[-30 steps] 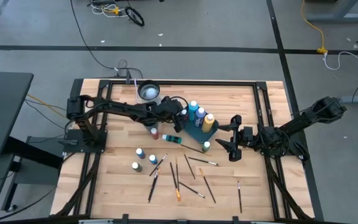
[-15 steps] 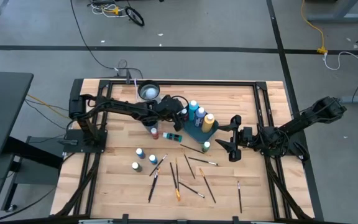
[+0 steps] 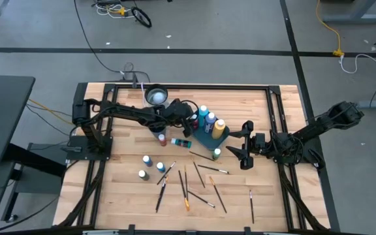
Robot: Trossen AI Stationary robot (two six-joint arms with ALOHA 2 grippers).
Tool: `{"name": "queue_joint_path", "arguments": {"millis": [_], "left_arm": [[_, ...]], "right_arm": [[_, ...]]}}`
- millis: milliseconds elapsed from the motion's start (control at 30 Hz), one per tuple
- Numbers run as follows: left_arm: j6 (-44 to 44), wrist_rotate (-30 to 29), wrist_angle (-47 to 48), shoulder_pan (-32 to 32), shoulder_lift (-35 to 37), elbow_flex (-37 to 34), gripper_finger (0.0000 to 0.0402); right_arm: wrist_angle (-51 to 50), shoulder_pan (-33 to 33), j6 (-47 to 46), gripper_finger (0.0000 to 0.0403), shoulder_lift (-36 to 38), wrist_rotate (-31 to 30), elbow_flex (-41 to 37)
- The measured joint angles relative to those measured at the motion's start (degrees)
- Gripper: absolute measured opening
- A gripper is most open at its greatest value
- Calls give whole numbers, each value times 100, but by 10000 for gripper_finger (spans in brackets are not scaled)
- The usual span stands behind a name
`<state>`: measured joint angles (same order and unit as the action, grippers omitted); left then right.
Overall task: Pick & Place Paint Supplies
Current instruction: Put the red paint bottle into the blue bin, then put the blue paint bottle into the blue bin
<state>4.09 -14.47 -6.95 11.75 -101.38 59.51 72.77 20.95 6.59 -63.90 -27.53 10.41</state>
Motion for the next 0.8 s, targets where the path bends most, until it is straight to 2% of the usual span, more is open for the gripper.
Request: {"name": "queue_joint_path", "arguments": {"millis": [233, 500, 667, 800], "left_arm": [[-19, 2, 17, -85, 62, -4, 201], [-45, -51, 439, -288, 651, -2, 194], [-283, -136, 1277, -425, 1280, 7, 193], [84, -65, 2379, -575, 1689, 6, 192]], "right_arm": [[-108, 0, -7, 263, 0, 0, 0], [-259, 0, -13, 263, 0, 2, 0], [-315, 0, -13, 263, 0, 4, 0], [-354, 0, -32, 263, 0, 7, 0]]}}
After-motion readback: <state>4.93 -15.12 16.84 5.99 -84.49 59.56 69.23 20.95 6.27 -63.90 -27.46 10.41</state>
